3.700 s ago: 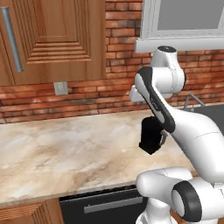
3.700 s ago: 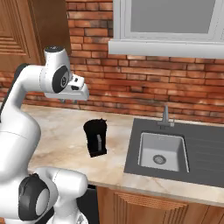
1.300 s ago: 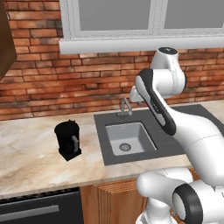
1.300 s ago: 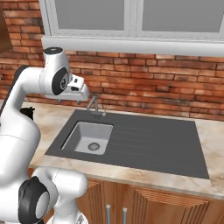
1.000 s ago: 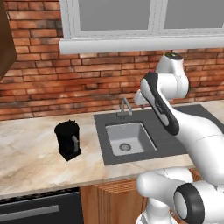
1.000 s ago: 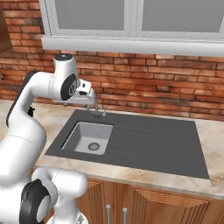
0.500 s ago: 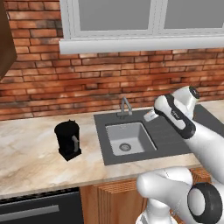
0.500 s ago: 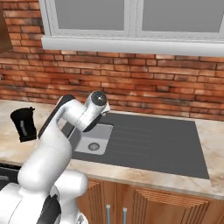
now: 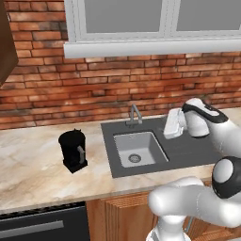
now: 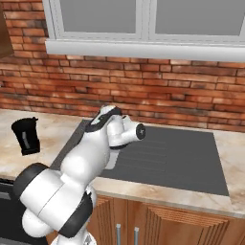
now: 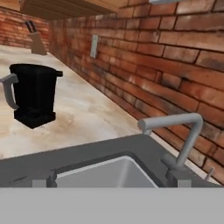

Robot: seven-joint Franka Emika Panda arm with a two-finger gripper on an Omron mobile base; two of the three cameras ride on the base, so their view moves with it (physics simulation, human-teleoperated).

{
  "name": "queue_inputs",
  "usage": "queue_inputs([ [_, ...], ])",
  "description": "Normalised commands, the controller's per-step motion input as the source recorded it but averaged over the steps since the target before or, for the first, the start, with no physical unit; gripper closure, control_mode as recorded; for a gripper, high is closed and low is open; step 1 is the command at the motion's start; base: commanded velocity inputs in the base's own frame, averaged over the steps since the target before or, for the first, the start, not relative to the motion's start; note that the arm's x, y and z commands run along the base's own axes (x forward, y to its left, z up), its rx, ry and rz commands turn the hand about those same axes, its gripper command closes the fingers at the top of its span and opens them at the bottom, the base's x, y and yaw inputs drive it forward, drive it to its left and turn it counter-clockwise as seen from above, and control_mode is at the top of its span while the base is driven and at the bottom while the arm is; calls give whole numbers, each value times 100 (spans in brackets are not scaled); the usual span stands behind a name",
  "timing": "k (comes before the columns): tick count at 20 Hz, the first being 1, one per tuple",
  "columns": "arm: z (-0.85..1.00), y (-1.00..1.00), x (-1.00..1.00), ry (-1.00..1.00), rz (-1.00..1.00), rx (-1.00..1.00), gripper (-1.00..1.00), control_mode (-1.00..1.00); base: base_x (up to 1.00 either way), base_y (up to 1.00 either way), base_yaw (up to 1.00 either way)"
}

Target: Turn on the sink faucet and place the jug under the water for a few seconds to fill it up.

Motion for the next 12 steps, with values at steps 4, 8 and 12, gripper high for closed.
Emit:
queue_inputs([
  [4, -2, 0, 73, 0, 5, 2, -100, -100, 0, 0, 0],
  [8, -5, 6, 79, 0, 0, 2, -100, -100, 0, 0, 0],
  [12, -33, 12, 66, 0, 0, 0, -100, -100, 0, 0, 0],
])
